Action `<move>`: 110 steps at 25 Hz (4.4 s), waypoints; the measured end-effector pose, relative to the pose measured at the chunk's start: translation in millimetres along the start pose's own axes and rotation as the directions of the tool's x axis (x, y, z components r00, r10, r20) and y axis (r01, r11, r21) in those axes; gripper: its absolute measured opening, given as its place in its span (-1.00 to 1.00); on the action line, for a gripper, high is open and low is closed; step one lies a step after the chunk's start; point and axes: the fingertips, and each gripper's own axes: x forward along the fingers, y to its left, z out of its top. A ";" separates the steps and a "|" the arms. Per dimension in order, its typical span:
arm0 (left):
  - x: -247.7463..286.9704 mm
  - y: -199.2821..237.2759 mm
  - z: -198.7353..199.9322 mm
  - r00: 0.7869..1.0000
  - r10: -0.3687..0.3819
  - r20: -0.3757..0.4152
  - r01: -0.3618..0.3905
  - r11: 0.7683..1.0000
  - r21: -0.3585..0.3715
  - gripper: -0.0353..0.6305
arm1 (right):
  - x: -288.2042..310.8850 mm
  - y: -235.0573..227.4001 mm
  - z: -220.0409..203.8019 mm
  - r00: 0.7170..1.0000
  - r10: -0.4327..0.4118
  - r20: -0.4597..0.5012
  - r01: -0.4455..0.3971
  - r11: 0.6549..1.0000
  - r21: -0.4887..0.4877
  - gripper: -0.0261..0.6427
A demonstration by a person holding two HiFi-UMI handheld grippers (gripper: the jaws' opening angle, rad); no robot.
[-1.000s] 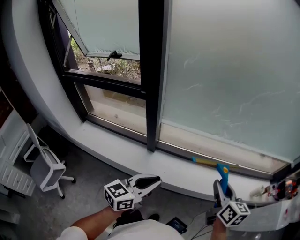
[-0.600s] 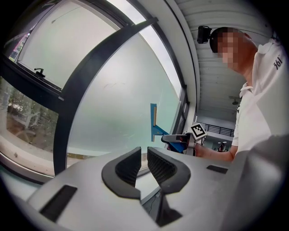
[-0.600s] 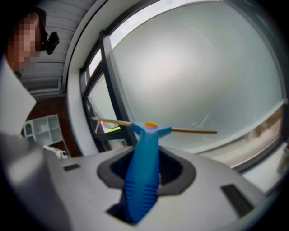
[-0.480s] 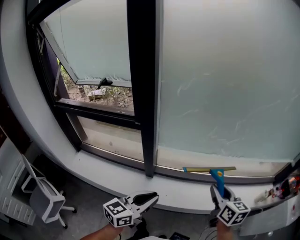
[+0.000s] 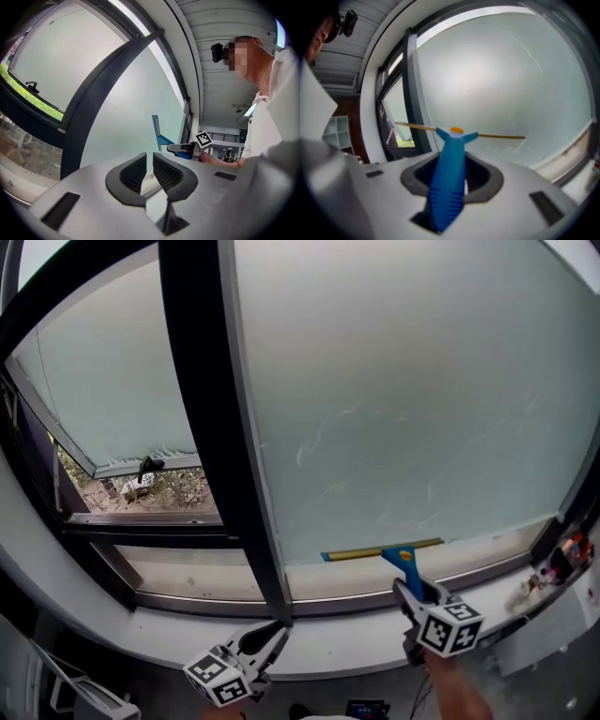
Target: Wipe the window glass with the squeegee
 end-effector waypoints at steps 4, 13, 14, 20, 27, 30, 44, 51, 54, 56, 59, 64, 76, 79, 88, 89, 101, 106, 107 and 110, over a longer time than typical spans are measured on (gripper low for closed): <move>5.3 10.8 7.5 0.999 -0.040 -0.007 0.040 0.999 0.002 -0.70 | 4.5 -1.0 3.2 0.999 -0.046 0.011 0.046 0.999 -0.003 -0.49; 45.5 17.7 14.7 0.998 -0.058 0.004 0.058 0.998 -0.016 -0.70 | 18.7 -30.1 19.4 0.997 -0.079 -0.003 0.079 0.997 -0.017 -0.49; 52.0 18.2 16.5 0.999 -0.052 0.012 0.052 0.999 -0.015 -0.70 | 22.2 -33.9 23.2 0.998 -0.070 -0.003 0.070 0.997 -0.020 -0.49; 97.0 10.8 33.6 0.998 -0.025 0.061 0.024 1.000 0.016 -0.70 | 39.2 -63.8 56.7 1.000 -0.020 -0.001 0.020 0.998 -0.060 -0.49; 123.4 17.0 66.4 0.990 0.045 0.137 -0.059 0.993 0.099 -0.70 | 55.2 -87.9 92.3 1.000 0.013 0.025 -0.010 0.992 -0.124 -0.49; 128.9 19.4 93.4 0.986 0.044 0.163 -0.069 0.986 0.153 -0.70 | 60.3 -83.2 115.4 0.998 0.025 0.051 -0.015 0.985 -0.173 -0.49; 134.0 22.1 214.2 0.977 0.008 0.214 -0.100 0.902 0.421 -0.70 | 82.0 -20.1 278.6 0.969 0.043 0.243 0.065 0.905 -0.421 -0.49; 139.7 15.3 285.6 0.965 -0.014 0.262 -0.134 0.830 0.541 -0.70 | 83.1 22.4 382.4 0.931 0.057 0.360 0.134 0.864 -0.485 -0.49; 145.7 12.0 315.8 0.961 -0.011 0.278 -0.166 0.779 0.605 -0.70 | 82.2 39.6 426.1 0.914 0.052 0.403 0.177 0.842 -0.511 -0.49; 149.2 9.5 333.6 0.957 -0.008 0.289 -0.186 0.748 0.637 -0.70 | 83.1 50.7 452.2 0.904 0.045 0.425 0.202 0.831 -0.519 -0.49; 154.4 4.2 358.8 0.952 -0.012 0.306 -0.207 0.711 0.672 -0.70 | 81.6 72.2 491.0 0.886 0.046 0.462 0.236 0.812 -0.534 -0.49; 161.2 1.1 398.1 0.941 -0.004 0.338 -0.244 0.683 0.688 -0.70 | 79.8 107.9 543.6 0.870 0.056 0.489 0.255 0.798 -0.545 -0.49; 172.8 -14.5 476.3 0.919 0.002 0.394 -0.298 0.658 0.692 -0.70 | 85.7 168.5 646.2 0.819 -0.011 0.574 0.369 0.776 -0.511 -0.49; 172.3 -16.5 488.7 0.913 0.003 0.407 -0.311 0.652 0.692 -0.70 | 89.5 174.7 663.1 0.808 -0.053 0.587 0.387 0.799 -0.460 -0.49; 164.5 -2.0 497.3 0.910 0.028 0.413 -0.323 0.671 0.667 -0.70 | 106.3 204.0 686.4 0.790 -0.065 0.610 0.388 0.823 -0.414 -0.49; 164.1 0.6 496.2 0.911 0.032 0.411 -0.323 0.674 0.665 -0.70 | 108.2 205.2 687.4 0.788 -0.070 0.611 0.394 0.821 -0.413 -0.49; 163.6 -0.9 493.6 0.915 0.026 0.403 -0.316 0.668 0.674 -0.70 | 112.1 208.4 688.5 0.776 -0.097 0.623 0.433 0.800 -0.415 -0.49; 167.5 -2.4 490.7 0.920 0.019 0.391 -0.302 0.670 0.679 -0.70 | 113.1 205.3 684.4 0.781 -0.115 0.614 0.449 0.787 -0.424 -0.49; 168.3 -2.3 490.0 0.921 0.018 0.389 -0.300 0.670 0.679 -0.70 | 112.5 204.3 685.0 0.778 -0.119 0.617 0.455 0.784 -0.422 -0.49; 169.1 -2.1 486.5 0.923 0.015 0.384 -0.294 0.671 0.681 -0.70 | 112.7 201.1 683.7 0.772 -0.127 0.623 0.467 0.779 -0.419 -0.49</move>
